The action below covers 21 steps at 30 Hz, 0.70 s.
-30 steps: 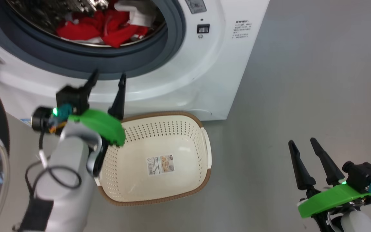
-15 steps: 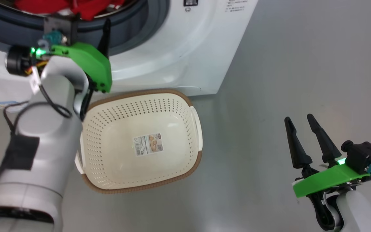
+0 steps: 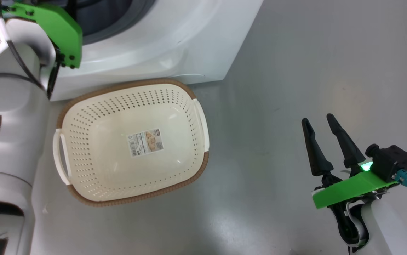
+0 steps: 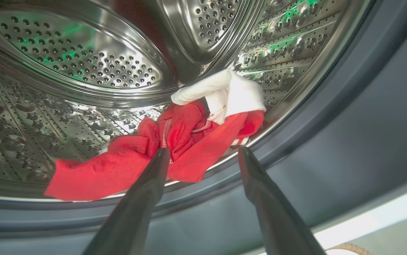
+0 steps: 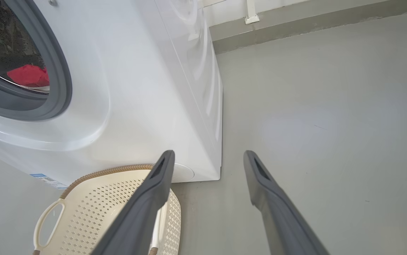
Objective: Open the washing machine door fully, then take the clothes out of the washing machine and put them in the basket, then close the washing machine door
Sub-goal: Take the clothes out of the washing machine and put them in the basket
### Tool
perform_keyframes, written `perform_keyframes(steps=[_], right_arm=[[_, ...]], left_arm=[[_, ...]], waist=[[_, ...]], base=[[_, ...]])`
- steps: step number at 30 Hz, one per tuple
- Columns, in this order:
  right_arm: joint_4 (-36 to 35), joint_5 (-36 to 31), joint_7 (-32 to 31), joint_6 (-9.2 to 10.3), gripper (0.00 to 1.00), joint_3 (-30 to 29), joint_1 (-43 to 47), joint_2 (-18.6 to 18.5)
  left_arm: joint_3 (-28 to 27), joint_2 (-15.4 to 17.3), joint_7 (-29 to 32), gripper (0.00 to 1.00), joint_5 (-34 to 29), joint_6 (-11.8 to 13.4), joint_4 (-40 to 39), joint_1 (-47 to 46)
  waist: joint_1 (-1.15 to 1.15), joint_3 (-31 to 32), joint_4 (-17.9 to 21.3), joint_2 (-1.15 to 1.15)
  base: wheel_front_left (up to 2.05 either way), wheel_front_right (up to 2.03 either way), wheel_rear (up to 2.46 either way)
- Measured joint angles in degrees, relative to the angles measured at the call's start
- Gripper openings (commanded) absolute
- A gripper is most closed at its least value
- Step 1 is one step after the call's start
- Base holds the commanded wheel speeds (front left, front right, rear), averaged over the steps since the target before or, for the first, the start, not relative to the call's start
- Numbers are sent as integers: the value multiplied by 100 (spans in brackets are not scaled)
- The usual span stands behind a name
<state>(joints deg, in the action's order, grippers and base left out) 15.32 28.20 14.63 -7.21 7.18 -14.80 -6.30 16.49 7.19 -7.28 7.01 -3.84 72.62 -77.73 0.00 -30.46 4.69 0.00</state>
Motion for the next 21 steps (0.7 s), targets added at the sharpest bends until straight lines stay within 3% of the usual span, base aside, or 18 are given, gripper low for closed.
perform_keyframes(steps=[21], right_arm=[[-71,1,0,0,100,289,-311,96]], left_arm=[[393,579,125,100,-207,130,196,-502]], waist=[[0,-578,393,0]], base=[[0,0,0]])
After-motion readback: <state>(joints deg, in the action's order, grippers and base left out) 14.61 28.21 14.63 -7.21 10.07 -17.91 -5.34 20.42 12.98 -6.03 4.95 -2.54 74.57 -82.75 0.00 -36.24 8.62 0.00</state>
